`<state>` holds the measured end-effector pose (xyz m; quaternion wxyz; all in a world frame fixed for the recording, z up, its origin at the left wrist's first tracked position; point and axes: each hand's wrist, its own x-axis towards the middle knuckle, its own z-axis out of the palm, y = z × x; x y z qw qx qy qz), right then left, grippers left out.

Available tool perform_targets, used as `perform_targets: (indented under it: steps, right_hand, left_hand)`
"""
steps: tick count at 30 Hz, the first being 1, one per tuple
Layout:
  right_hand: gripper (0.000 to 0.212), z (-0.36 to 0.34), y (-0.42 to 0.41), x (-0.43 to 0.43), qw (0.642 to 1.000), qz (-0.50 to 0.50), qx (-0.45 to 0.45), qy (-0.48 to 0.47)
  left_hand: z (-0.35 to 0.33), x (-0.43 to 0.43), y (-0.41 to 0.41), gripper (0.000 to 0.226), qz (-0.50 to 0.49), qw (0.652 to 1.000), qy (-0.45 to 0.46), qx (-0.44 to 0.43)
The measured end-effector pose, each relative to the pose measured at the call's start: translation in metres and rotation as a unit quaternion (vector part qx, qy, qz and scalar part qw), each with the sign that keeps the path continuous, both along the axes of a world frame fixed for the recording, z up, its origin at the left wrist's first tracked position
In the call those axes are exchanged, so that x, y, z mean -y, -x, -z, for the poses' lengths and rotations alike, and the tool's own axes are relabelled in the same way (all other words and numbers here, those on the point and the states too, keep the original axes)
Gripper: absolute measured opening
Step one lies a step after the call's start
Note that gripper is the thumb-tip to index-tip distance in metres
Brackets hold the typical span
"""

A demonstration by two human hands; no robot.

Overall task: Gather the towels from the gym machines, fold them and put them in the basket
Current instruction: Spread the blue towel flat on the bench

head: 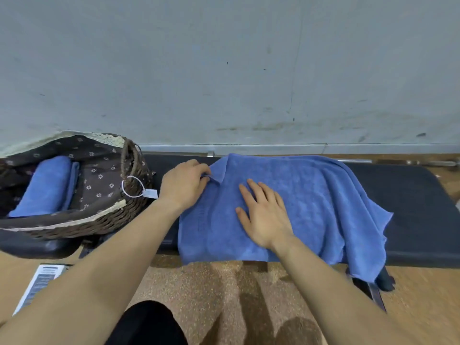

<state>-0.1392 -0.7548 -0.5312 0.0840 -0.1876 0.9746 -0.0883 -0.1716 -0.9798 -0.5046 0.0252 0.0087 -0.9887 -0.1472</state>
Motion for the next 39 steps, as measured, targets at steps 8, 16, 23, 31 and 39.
perform_targets:
  steps: [8,16,23,31,39]
  right_hand:
    - [0.066,0.007,-0.001,0.004,1.000,0.006,-0.024,0.002]
    - [0.077,0.007,0.006,0.002,1.000,0.006,0.008,0.016]
    - [0.072,0.011,0.011,0.012,1.000,0.003,0.022,0.002]
    - [0.069,-0.007,0.006,0.007,0.998,0.012,0.064,0.020]
    - [0.060,-0.038,-0.007,-0.110,0.977,0.192,-0.041,0.084]
  left_hand:
    - [-0.004,0.017,0.057,0.016,-0.186,0.980,-0.070,0.000]
    - [0.004,0.002,0.044,0.030,-0.209,0.977,-0.047,-0.016]
    - [0.017,-0.049,-0.054,0.060,-0.121,0.987,-0.106,-0.022]
    - [0.032,-0.018,-0.067,0.080,-0.030,0.991,0.073,0.108]
    - [-0.001,-0.106,-0.059,0.069,0.044,0.997,-0.006,0.062]
